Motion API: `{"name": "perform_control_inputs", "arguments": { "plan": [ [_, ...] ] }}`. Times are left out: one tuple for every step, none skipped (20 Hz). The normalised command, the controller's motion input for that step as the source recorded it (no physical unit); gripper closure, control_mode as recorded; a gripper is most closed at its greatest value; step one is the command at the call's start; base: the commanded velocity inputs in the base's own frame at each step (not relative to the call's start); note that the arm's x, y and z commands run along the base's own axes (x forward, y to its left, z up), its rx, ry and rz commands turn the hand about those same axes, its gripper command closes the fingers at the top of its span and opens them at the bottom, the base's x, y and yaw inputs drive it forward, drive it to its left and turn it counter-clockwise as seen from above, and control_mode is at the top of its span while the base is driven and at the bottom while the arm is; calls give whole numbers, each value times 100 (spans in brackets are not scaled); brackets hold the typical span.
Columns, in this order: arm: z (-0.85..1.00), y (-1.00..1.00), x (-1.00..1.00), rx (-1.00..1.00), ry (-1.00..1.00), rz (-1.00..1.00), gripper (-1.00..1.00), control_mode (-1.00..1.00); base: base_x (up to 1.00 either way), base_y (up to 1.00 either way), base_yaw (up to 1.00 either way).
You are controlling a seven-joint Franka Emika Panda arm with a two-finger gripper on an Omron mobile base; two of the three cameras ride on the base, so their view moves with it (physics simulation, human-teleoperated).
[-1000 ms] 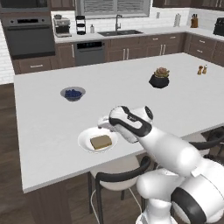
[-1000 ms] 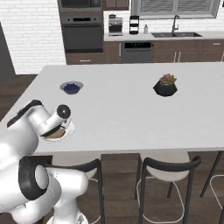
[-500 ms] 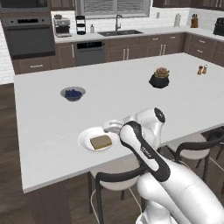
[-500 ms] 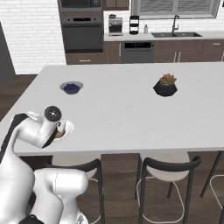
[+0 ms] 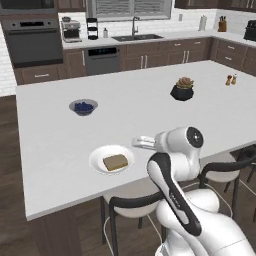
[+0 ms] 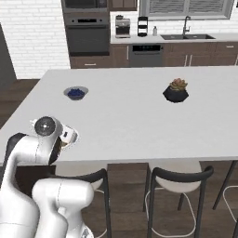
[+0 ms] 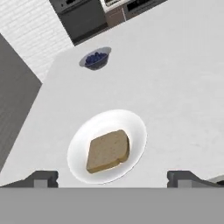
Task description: Start the toaster. Once the lever pops up, take the bread to the plate on the dining counter.
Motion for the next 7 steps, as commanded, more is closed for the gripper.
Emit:
{"name": "perform_control_inputs", "arguments": {
  "plan": [
    [93,-68,0,-2,-9,-12,-100,-100,0,0,0],
    [80,-72,0,-1,-4,-9,-100,-100,0,0,0],
    [73,-69,-1,-1,-3,-9,-100,-100,0,0,0],
    [72,-68,-1,-1,-2,-8,-100,-100,0,0,0],
    [71,-66,0,-1,-2,-8,-100,-100,0,0,0],
    [72,-62,-4,-1,-2,-8,-100,-100,0,0,0],
    [71,-59,-8,0,-2,-7,-100,-100,0,0,0]
  ]
}}
